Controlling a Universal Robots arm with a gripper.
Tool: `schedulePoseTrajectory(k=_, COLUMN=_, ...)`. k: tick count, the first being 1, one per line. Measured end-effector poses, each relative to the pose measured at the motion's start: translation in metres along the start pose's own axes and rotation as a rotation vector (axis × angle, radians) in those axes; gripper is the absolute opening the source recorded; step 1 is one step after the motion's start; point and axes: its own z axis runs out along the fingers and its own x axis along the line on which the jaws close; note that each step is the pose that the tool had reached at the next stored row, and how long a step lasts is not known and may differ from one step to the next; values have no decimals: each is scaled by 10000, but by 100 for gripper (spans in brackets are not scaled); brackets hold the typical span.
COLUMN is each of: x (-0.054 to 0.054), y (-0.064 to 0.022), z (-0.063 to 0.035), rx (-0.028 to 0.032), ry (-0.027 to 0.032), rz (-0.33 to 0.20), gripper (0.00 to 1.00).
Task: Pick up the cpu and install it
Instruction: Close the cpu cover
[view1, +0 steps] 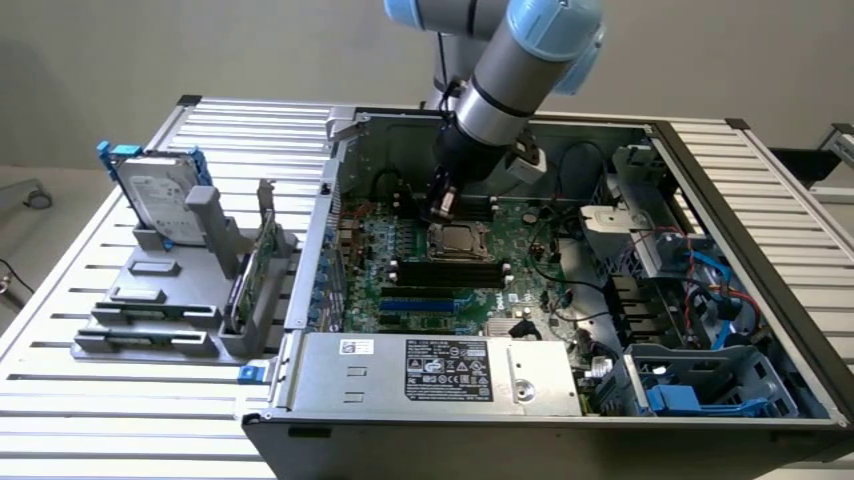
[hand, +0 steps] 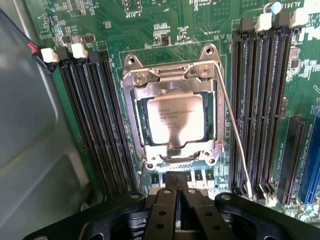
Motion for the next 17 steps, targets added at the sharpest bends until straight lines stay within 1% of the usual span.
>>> schedulePoseTrajectory(k=5, x=-10, y=-86, z=-23, rx=16, ry=143, rz=16, gripper=11)
schedulePoseTrajectory(k=11, x=-21, y=-171, z=-27, rx=26, ry=281, rz=113, gripper=11)
schedulePoseTrajectory(k=14, x=-27, y=-223, z=-33, rx=34, ry=386, rz=180, gripper=11)
schedulePoseTrajectory(k=17, x=-33, y=-281, z=-44, rx=45, ry=515, rz=238, gripper=11)
